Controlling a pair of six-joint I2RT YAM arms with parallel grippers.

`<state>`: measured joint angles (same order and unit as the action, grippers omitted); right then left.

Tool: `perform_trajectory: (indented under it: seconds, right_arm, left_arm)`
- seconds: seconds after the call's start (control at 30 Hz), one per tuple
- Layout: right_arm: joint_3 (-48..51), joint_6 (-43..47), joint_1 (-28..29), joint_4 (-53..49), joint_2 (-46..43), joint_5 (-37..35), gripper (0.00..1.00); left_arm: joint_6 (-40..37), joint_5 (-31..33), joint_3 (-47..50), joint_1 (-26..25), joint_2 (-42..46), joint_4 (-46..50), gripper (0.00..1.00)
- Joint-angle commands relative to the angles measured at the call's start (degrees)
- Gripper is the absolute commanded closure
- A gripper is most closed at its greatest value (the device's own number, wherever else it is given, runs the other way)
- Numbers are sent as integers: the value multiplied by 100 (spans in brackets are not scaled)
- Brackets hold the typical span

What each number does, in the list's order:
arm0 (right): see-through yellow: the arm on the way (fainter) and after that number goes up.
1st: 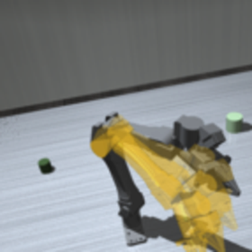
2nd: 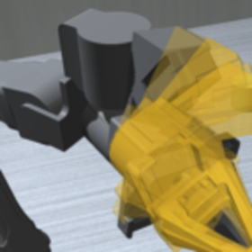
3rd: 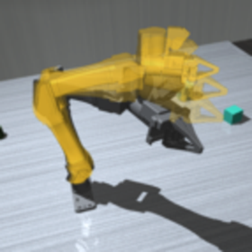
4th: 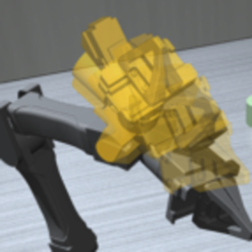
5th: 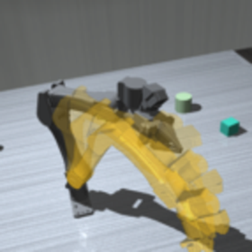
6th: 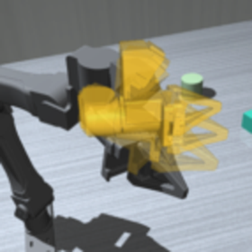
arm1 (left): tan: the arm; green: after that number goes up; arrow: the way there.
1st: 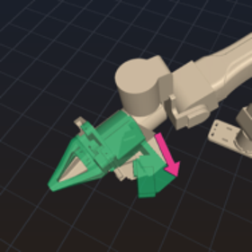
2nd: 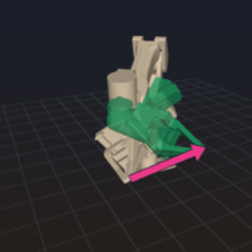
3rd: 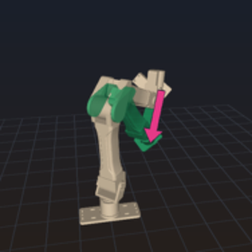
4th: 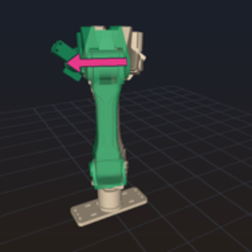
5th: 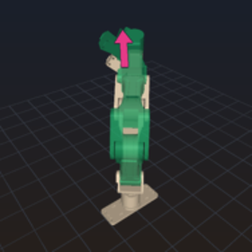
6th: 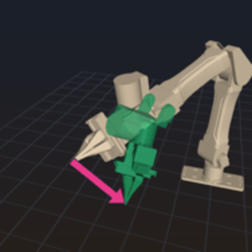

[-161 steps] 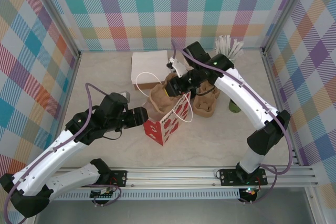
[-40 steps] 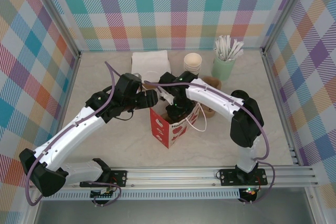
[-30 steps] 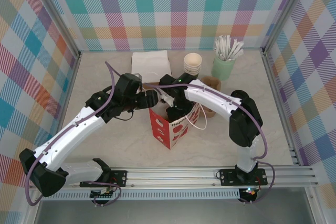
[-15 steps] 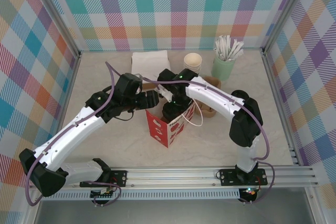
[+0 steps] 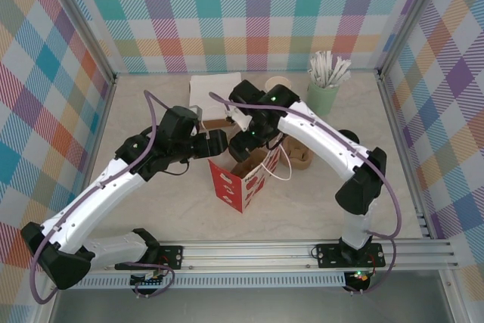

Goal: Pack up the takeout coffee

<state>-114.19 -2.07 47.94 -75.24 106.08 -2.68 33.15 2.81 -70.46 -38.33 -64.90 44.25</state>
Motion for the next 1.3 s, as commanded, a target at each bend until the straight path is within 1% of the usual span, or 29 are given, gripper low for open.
perform_trajectory:
  seconds: [0.0,0.27,0.4,0.63,0.8,0.9,1.0,1.17,1.27]
  right_arm:
    - [-373,116,-90,-279,-244,-123,12]
    - [-1092,237,-302,-362,-491,-178,5]
    - [-1259,251,-392,-292,-704,-157,0]
    - [-1238,173,-529,-200,-1214,-126,0]
    - [-1001,-111,-716,-45,-1677,-224,0]
    - [-716,-252,-968,76,-2003,-212,0]
    - [-382,-404,-1379,200,-2336,-124,0]
    - [281,-553,-2251,402,-2982,27,0]
    - [698,-583,-2788,497,-3361,30,0]
  left_arm:
    - [-75,47,-188,67,186,45,12]
    - [-45,102,-246,69,431,55,10]
    - [-54,182,-276,62,506,150,10]
    - [-81,249,-310,63,579,262,9]
    - [-201,310,-405,62,593,458,9]
    - [-337,450,-509,63,562,731,10]
    - [-460,567,-607,69,575,929,10]
    - [-636,586,-749,63,607,1094,12]
    - [-821,483,-844,63,593,1094,13]
